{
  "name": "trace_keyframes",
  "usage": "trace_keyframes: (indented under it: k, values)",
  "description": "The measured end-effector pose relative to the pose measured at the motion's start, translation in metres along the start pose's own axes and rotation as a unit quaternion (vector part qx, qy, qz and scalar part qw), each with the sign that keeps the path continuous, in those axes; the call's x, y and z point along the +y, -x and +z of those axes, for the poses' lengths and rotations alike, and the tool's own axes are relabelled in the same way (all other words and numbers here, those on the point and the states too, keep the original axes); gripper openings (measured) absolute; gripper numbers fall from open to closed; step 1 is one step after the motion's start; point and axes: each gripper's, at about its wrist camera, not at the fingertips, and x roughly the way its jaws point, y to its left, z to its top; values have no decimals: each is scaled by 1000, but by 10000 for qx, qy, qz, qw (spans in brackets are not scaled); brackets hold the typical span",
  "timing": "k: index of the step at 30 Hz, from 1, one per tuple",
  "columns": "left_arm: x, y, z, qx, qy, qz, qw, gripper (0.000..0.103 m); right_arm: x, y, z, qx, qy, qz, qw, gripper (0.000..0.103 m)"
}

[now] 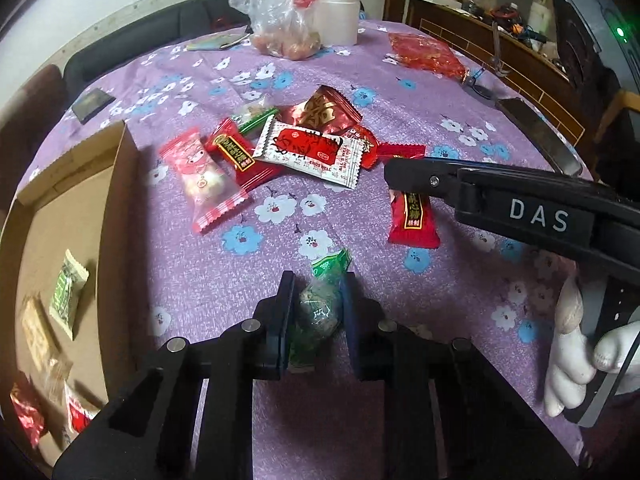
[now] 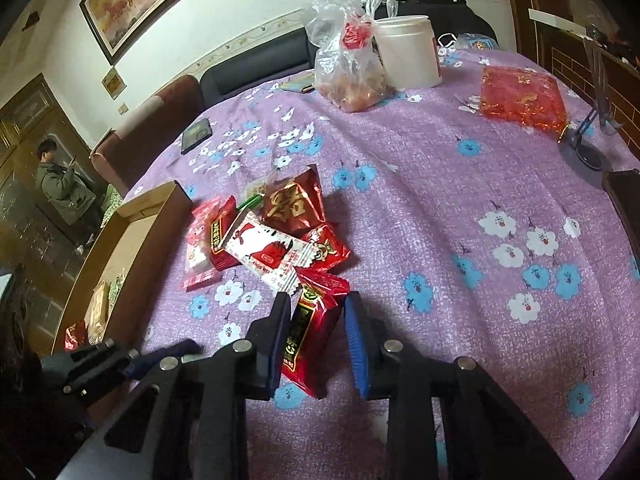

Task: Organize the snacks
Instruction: 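Grasp a green-wrapped candy with the left tool while the right tool grasps a red-gold packet, then carry both snacks over the cardboard tray and open both tools to release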

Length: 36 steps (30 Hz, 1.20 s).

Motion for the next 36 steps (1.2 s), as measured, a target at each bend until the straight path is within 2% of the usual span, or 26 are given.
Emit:
trace_keyframes:
  k: [8, 16, 22, 26, 30, 36]
  values:
    - [13, 32, -6, -276, 422, -303, 9983, 21, -2, 7, 1, -143, -158, 313, 9993, 26]
    - [47, 84, -21, -698, 1023, -629, 9903, 22, 1, 10, -2, -191, -144, 410, 9989, 26]
    - [96, 108, -34, -862, 1494, -448, 9840, 22, 11, 22, -6, -399, -15, 546, 9977, 26]
    - [137, 120, -37, -920, 1725, -220, 9805, 22, 30, 31, -5, -456, 145, 649, 9967, 26]
    - [182, 121, -39, -863, 2018, -69, 9756, 22, 57, 31, 1, -306, 261, 874, 9954, 26]
    - [239, 112, -42, -756, 2525, -27, 9646, 22, 119, 13, 18, -12, 592, 1163, 9914, 25]
